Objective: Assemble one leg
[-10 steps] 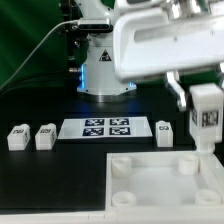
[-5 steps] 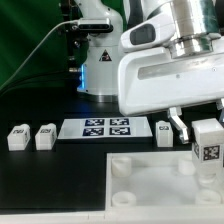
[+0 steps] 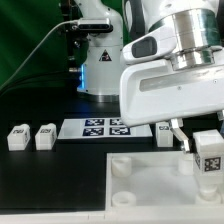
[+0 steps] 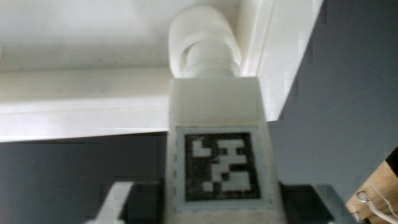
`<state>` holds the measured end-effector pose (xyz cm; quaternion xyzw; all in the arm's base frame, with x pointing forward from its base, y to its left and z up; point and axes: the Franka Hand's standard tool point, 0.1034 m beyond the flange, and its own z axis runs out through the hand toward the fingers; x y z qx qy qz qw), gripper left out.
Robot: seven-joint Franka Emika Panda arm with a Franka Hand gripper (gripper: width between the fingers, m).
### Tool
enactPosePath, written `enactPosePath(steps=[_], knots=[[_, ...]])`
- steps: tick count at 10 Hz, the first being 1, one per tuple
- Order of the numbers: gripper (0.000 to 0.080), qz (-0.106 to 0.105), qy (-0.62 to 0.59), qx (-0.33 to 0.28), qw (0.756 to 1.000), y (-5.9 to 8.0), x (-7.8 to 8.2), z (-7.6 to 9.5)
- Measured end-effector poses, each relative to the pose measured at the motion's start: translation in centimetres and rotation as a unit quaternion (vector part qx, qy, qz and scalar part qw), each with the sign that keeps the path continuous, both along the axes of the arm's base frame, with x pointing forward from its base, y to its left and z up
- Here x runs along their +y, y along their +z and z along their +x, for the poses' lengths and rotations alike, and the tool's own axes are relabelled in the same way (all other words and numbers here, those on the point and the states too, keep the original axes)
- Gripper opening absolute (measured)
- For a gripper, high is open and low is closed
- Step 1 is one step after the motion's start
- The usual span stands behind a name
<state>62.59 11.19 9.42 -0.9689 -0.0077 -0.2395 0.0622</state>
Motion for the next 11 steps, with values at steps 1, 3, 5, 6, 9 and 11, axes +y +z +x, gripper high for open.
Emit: enactPosePath(steps=[1,3,5,6,9,11], knots=[[0.0291,0.0,0.0,0.001,1.0,-0.2,0.0,0.0],[0.0291,0.0,0.0,0.005,1.0,-0.9,0.0,-0.3],[0.0291,0.0,-0.001,0.0,1.0,-1.4,0.2,-0.4],[0.0291,0.0,-0.006,-0.007,1.0,-1.5,0.2,-0.5],[0.0292,-0.005,-0.043,-0.038,0.998,-1.5,0.4,-1.0],[0.0292,-0.011,-0.052,-0.054,0.997,-1.5,0.5,-1.3]])
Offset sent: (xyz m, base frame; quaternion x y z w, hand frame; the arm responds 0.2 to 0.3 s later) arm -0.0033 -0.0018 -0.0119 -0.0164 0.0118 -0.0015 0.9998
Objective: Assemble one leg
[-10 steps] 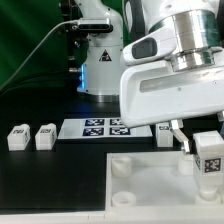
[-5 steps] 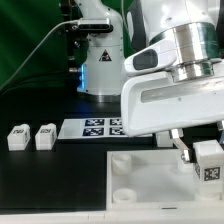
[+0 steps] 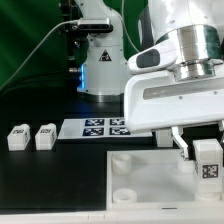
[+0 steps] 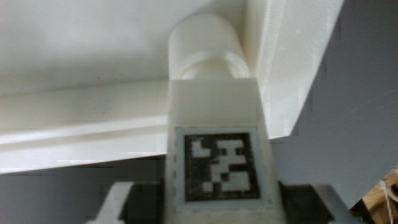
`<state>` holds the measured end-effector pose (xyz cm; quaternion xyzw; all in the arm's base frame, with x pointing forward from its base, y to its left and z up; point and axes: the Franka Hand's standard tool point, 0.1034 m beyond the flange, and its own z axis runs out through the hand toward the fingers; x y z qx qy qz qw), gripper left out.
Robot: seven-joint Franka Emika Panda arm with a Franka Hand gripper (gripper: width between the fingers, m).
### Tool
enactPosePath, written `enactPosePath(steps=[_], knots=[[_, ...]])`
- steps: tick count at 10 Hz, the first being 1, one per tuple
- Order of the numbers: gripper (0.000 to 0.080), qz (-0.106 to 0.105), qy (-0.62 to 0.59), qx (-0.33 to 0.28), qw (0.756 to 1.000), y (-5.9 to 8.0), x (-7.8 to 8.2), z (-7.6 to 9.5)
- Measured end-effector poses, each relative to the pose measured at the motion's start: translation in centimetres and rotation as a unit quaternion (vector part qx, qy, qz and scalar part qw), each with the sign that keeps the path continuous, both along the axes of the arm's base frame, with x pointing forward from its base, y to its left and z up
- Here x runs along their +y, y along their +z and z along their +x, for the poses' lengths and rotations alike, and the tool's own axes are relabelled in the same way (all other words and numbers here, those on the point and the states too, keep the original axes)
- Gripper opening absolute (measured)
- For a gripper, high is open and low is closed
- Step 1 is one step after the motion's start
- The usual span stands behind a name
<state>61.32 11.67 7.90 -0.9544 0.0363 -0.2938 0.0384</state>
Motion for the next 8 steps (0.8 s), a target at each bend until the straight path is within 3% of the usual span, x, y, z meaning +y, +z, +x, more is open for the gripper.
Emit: enactPosePath(steps=[2,3,4,5,6,8], knots=[[0.0292,0.0,0.0,0.001,1.0,0.0,-0.03,0.01],[0.0373,0.0,0.0,0.001,1.0,-0.01,-0.03,0.01],[0.051,0.0,0.0,0.001,1.0,-0.01,-0.03,0.01],[0.051,0.0,0.0,0.001,1.0,-0.01,-0.03,0.01],[0.0619,0.0,0.0,0.001,1.0,-0.01,-0.03,0.01],[0.064,0.0,0.001,0.001,1.0,-0.01,-0.03,0.01]])
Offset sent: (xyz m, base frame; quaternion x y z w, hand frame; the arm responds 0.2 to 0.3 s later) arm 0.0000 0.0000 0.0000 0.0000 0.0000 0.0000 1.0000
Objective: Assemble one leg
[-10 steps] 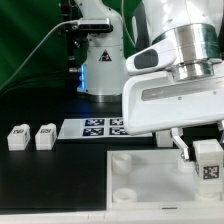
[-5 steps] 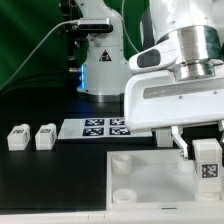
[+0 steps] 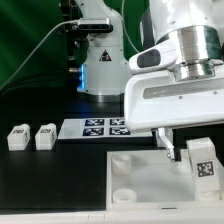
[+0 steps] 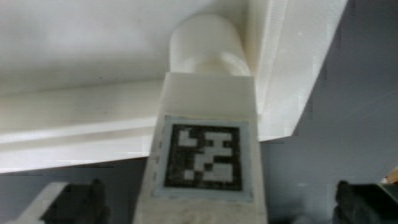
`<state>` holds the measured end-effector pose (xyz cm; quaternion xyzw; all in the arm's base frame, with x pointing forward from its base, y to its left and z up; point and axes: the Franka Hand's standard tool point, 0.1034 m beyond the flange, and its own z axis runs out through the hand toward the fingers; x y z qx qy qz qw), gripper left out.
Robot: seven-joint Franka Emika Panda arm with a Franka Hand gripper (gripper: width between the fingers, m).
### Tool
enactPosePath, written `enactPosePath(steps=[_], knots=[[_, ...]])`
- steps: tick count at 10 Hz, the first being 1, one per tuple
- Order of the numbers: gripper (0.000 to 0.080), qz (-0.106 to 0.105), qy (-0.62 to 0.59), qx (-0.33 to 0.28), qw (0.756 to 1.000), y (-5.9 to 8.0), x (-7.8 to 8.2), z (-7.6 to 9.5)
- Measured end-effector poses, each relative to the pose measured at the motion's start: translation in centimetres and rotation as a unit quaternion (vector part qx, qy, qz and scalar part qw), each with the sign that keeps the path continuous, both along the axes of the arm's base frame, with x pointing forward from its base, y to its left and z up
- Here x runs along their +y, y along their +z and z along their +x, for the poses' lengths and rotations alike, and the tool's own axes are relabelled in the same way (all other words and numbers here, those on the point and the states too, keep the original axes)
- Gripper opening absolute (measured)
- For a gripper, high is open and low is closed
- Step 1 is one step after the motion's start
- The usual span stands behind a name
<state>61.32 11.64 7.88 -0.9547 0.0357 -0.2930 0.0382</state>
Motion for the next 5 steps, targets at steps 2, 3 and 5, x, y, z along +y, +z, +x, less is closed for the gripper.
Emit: enactPosePath(steps=[2,3,5], knots=[[0.0648,0.0,0.0,0.0,1.0,0.0,0.0,0.0],[0.0649,0.0,0.0,0.0,1.0,0.0,0.0,0.0],[0.0649,0.0,0.0,0.0,1.0,0.0,0.0,0.0]])
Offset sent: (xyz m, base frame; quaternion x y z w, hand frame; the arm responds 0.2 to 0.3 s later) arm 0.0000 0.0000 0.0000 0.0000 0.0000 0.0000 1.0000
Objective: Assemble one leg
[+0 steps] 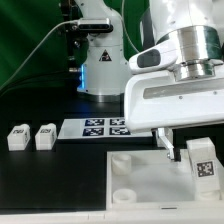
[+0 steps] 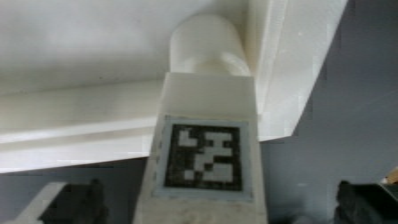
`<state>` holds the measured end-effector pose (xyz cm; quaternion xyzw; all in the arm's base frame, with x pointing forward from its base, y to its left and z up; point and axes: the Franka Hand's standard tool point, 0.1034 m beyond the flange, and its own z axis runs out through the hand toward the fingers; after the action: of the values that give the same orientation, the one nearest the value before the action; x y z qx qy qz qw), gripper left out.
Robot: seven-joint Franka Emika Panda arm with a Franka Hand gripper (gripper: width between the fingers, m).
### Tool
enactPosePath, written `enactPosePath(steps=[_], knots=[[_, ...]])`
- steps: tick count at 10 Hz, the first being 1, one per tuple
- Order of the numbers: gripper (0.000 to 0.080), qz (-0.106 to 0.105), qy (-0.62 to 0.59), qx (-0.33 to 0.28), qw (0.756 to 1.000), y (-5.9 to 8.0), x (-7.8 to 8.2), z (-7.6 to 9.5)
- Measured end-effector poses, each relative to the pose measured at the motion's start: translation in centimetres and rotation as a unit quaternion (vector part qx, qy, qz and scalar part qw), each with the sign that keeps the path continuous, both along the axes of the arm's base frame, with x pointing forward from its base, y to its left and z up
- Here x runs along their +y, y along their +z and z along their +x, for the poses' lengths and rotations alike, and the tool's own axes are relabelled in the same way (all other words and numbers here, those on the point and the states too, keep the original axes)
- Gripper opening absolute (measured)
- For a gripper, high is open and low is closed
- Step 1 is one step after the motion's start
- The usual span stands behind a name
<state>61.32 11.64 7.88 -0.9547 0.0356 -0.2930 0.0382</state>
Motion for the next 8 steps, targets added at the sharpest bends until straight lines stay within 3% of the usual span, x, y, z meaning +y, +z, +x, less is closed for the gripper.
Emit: enactPosePath(steps=[4,6,7,8], knots=[[0.0649,0.0,0.001,0.004,1.0,0.0,0.0,0.0],[0.0649,0.002,0.004,0.018,1.0,1.1,-0.3,0.1],[0.0649,0.003,0.004,0.032,0.999,0.7,-0.4,0.0],[0.0649,0.011,0.007,0.097,0.995,0.3,-0.3,-0.3]])
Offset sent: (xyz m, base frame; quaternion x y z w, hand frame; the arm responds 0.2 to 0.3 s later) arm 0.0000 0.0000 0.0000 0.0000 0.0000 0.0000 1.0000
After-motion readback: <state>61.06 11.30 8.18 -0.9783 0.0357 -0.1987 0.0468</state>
